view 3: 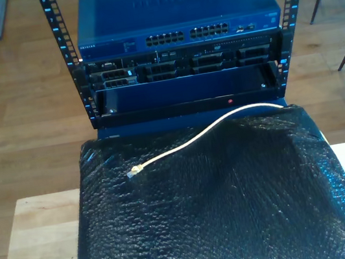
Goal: Grab the cable and plug it in
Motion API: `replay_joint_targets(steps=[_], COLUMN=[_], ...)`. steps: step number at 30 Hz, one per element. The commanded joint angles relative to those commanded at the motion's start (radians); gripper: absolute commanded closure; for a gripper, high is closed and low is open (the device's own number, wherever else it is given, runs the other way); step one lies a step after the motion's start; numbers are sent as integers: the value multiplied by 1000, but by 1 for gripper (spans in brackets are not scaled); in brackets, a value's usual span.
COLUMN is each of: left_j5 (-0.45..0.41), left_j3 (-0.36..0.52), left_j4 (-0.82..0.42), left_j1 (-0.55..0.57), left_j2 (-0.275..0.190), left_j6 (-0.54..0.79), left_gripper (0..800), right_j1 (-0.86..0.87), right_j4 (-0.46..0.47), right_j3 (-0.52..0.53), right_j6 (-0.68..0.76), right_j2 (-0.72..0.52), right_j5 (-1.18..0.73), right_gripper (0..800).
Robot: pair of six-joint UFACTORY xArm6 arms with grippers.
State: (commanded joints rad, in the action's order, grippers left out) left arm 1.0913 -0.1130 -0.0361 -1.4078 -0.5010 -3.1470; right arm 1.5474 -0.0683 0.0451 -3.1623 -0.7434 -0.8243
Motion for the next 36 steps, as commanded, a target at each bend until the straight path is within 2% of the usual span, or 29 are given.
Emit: replay_joint_targets(steps=[36], left_j5=[12], left_j3=[-8], left_j4=[0], left_j1=[0], left_j2=[-3], left_j6=[-5], left_gripper=[0], right_j1=[-2], right_j4=[2], right_j3=[-12], right_j6=[0], right_j2=[-6], right_j5=[-14], right_gripper=[1])
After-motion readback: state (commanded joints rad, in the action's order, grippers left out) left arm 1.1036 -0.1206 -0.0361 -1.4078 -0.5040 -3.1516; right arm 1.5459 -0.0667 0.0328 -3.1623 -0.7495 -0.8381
